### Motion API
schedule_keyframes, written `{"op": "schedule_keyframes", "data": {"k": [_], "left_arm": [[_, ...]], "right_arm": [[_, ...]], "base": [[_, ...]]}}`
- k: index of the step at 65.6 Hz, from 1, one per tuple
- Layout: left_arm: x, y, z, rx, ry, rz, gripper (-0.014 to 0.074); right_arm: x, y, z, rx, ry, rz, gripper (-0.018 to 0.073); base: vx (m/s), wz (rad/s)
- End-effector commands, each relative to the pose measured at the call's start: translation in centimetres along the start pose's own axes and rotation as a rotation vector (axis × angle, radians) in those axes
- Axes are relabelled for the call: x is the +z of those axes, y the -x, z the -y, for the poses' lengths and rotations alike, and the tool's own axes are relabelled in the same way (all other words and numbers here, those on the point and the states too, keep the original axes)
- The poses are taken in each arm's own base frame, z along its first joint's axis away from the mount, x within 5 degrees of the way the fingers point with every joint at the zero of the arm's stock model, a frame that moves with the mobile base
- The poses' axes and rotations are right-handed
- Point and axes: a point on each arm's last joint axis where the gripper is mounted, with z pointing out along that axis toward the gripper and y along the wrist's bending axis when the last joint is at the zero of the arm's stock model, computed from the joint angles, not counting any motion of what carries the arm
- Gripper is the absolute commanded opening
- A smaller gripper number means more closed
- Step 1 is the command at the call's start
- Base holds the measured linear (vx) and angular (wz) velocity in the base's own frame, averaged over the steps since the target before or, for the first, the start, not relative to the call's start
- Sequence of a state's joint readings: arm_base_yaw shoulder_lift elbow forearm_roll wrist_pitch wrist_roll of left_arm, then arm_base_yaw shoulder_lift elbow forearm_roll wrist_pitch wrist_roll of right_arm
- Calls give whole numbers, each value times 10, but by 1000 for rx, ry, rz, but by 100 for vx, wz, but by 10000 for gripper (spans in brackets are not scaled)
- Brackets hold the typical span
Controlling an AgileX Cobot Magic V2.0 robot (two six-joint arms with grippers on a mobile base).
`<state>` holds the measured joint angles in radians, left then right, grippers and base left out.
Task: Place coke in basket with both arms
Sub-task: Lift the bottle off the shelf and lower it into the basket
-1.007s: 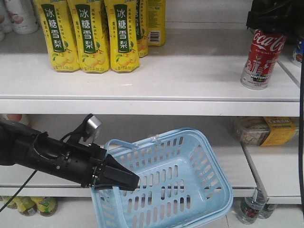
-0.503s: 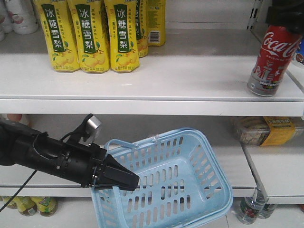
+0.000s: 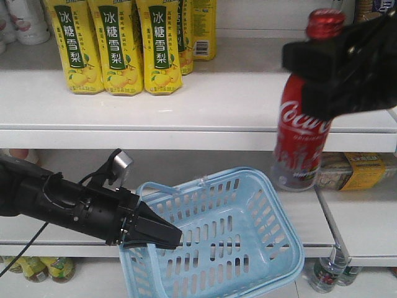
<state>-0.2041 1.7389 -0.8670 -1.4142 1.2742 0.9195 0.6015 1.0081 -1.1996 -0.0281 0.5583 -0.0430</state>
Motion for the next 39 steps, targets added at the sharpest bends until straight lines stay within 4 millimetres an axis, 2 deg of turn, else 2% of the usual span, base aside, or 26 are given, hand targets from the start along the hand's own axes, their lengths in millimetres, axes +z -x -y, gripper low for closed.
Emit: {"op": "schedule_keyframes", "data": {"k": [1,24,39], "left_arm": [[-5,8,13,48,1,75,-6],[-5,8,13,49,1,74,-6],[-5,8,13,48,1,75,-6]], "right_arm": [[-1,5,-12,-15,54,98,-5],[68,-83,-36,67,132,-175,-5],[110,-110,-42,56,129,-237,-1]], "base": [[0,0],[0,0],[0,0]]}}
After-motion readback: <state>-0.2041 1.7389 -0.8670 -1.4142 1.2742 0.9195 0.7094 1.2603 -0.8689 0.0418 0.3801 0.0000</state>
